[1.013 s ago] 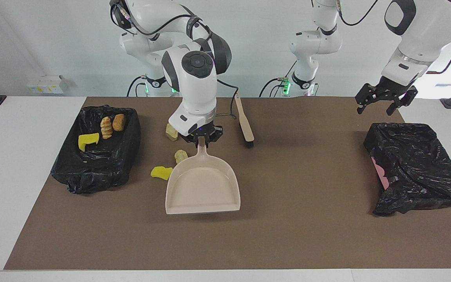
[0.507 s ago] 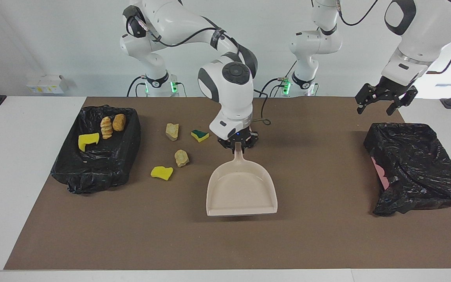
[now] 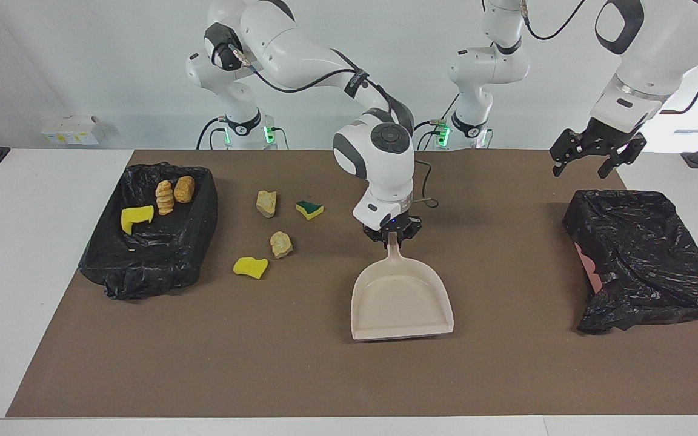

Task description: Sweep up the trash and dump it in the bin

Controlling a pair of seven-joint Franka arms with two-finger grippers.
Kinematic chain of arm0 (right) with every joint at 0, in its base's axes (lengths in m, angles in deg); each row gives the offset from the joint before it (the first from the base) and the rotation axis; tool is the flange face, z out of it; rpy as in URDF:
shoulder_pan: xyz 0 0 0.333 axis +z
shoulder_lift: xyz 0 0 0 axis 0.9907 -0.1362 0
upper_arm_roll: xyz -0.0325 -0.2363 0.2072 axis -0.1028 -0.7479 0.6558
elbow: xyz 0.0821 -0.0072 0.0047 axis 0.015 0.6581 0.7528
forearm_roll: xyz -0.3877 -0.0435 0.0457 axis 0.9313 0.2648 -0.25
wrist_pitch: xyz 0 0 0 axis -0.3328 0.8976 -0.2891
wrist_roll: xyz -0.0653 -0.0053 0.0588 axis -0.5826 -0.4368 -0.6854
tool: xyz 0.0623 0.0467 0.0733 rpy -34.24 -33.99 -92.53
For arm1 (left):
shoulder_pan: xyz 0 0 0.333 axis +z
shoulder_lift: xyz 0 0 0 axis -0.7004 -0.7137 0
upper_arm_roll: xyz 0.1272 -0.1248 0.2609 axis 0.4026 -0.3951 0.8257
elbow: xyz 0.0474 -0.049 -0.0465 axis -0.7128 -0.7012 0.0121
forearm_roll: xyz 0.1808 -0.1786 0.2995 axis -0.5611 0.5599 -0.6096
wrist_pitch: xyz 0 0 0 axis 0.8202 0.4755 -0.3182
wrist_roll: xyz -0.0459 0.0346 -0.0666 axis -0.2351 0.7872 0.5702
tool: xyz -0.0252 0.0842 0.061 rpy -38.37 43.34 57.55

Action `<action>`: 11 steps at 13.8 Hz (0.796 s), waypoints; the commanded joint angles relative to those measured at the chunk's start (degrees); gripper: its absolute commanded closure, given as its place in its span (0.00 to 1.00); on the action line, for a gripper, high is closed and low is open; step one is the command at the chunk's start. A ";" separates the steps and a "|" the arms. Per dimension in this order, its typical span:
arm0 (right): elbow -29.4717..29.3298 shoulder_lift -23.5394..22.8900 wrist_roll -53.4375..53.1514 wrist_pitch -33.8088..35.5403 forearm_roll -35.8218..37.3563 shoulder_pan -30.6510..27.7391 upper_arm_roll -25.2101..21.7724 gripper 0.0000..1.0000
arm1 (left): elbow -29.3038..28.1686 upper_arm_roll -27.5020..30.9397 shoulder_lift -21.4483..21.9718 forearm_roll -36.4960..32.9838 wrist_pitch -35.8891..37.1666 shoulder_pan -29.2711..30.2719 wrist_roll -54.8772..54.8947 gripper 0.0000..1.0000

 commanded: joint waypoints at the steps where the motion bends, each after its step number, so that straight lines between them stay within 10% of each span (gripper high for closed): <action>1: 4.41 1.97 6.95 -1.68 0.11 -0.67 0.04 1.00 | 0.23 -0.22 0.38 -0.70 1.00 0.22 -0.27 0.00; 5: 6.79 3.21 7.15 -1.42 -0.15 -1.11 0.04 0.76 | 0.23 -0.22 0.38 -0.70 0.74 -0.22 -0.27 0.00; 7: 6.44 3.38 6.71 -0.89 -0.07 -1.02 0.04 0.08 | 0.05 -0.22 0.55 -0.70 1.43 -0.13 -0.27 0.00; 11: 6.09 7.85 5.05 5.42 -0.33 -0.41 0.04 0.00 | -1.34 -0.83 1.25 -0.62 0.74 -1.18 -0.36 0.00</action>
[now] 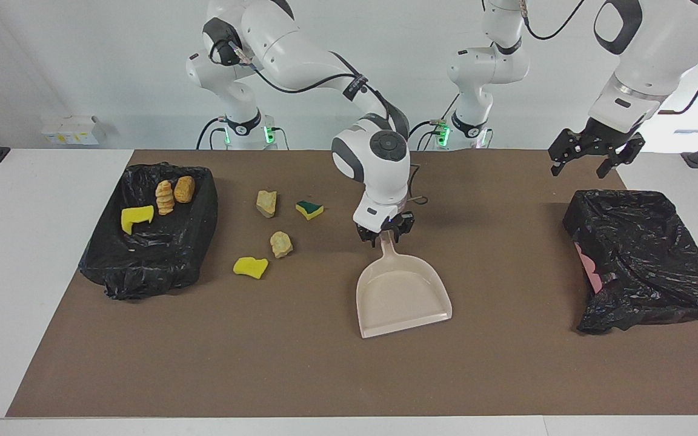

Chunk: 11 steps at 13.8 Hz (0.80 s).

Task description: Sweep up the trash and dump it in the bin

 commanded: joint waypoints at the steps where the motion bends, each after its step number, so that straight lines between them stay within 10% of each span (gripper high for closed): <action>1: 2.33 6.55 -1.44 5.66 -0.58 -0.09 0.33 0.00 | -2.53 -0.23 1.48 -0.62 -0.17 -2.50 -0.71 0.00; 6: 17.06 22.80 -2.06 11.93 -5.41 5.69 1.38 0.00 | -2.55 -0.23 -2.72 -0.44 -5.44 -9.00 -9.91 0.00; 11: 40.17 35.47 -2.42 -1.06 -10.95 10.36 1.47 0.00 | -2.19 -0.22 -7.12 -0.53 -9.31 -15.16 -17.30 0.00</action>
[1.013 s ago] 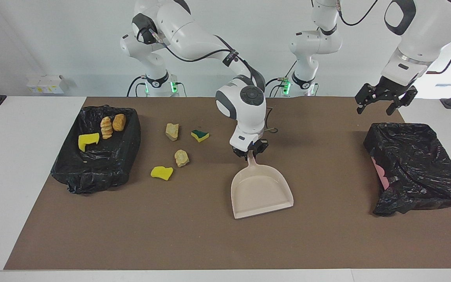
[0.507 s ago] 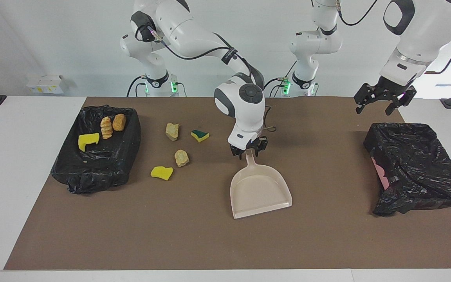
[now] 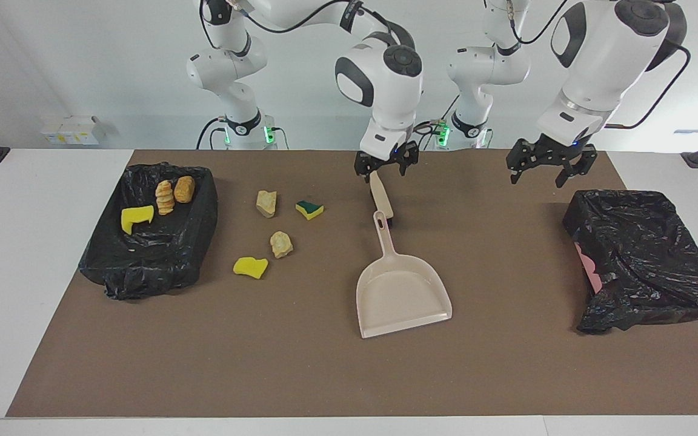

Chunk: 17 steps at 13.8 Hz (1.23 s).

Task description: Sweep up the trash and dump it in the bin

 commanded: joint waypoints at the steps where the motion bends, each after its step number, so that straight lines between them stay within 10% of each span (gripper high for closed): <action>1: 13.37 7.31 0.73 -7.43 -2.94 1.47 -0.27 0.00 | -0.21 0.78 -2.47 -0.54 -3.14 -3.87 -5.28 0.00; 8: 17.35 1.96 -0.24 -17.37 -2.94 3.86 -0.36 0.29 | 0.67 0.78 -11.18 -1.07 -10.44 -12.75 -19.70 0.00; 10: 17.35 1.87 -0.33 -17.37 -2.94 3.59 -0.36 0.52 | 0.76 0.87 -13.28 -0.55 -11.67 -15.03 -21.99 0.00; 12: 17.18 1.78 -0.94 -17.37 -2.94 3.42 -0.36 1.00 | 0.15 0.87 -14.70 -0.98 -14.84 -16.79 -25.86 0.00; 17: 16.91 3.88 -8.74 -13.79 -2.85 3.86 -0.45 1.00 | 0.23 0.95 -19.96 -1.51 -17.73 -19.87 -29.37 0.00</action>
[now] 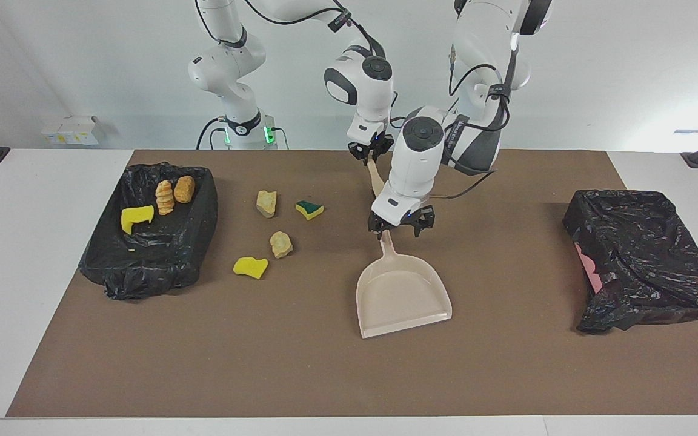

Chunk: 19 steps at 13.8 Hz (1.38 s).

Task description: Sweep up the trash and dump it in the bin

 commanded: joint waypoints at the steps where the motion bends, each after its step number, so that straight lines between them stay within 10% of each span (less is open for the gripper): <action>1: 0.23 3.90 -4.62 5.32 -0.99 -0.25 0.14 1.00 | 0.79 0.89 -2.47 -1.67 -2.09 -1.55 -2.94 0.00; 2: 0.66 6.27 -5.59 8.84 -0.72 -0.69 0.13 1.00 | 0.97 0.89 -2.56 -1.59 -1.83 -1.55 -3.03 0.02; 3: 1.19 8.38 -7.43 12.79 -0.29 -0.87 0.05 1.00 | 0.97 0.89 -2.47 -1.67 -1.48 -1.55 -2.95 0.36; 4: 1.54 10.58 -9.01 16.05 -0.20 -1.65 -0.04 1.00 | 0.80 0.89 -2.47 -1.76 -1.99 -1.38 -2.51 0.99; 11: 5.75 20.87 -17.10 38.30 4.90 -7.80 0.05 1.00 | 0.97 1.06 -1.16 -1.76 -0.60 -0.15 -0.13 1.00; 19: 14.26 25.08 -16.06 41.32 10.53 -17.83 0.13 1.00 | 0.79 2.39 6.84 -1.67 10.38 4.59 29.43 1.00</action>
